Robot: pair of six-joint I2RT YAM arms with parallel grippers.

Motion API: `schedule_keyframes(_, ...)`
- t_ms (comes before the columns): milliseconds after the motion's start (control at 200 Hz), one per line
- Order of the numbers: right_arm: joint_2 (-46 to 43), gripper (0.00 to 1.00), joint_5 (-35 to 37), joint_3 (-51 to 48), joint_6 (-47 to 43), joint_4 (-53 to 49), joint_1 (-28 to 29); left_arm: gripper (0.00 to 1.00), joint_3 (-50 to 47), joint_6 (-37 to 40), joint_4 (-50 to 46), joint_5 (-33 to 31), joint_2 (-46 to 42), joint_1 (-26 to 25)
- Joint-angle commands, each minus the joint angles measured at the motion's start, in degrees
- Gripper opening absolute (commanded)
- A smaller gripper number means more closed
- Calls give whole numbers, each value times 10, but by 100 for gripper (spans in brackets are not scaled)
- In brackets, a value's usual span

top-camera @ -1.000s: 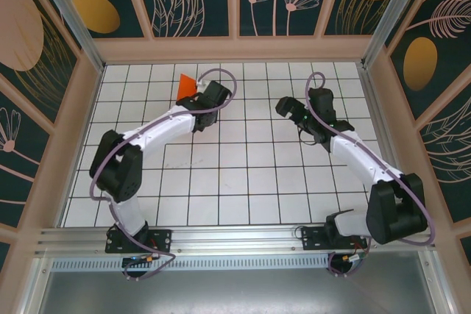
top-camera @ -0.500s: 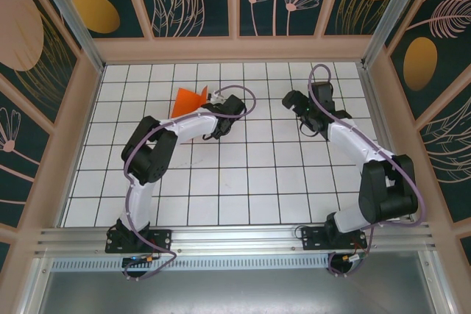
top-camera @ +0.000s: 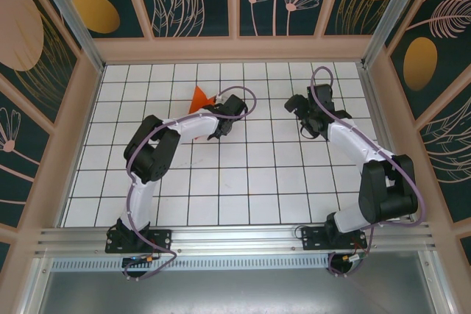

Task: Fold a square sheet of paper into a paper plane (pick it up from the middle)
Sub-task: Turn over the paper at the center of the table.

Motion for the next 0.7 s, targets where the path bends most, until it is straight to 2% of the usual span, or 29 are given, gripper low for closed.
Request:
schedule_keyframes(0,-21,94,-12,17,-4,-26,2,24,-1,-6,8,49,-1,-5)
schedule_keyframes(165,-29,94,-20,20,-34,-30,1,42,6,-15,5,93,-15,-5)
schedule_keyframes(320,-25,94,-39,31,-66,-38,2,61,11,-38,25,191,-67,-5)
schedule_keyframes(480,-10,93,-75,40,-93,-16,15,75,5,-68,61,259,-128,-3)
schedule_keyframes(585,8,90,-93,47,-101,8,42,79,-9,-73,80,281,-168,3)
schedule_keyframes(696,40,87,-87,65,-107,29,90,91,-59,-101,121,288,-225,28)
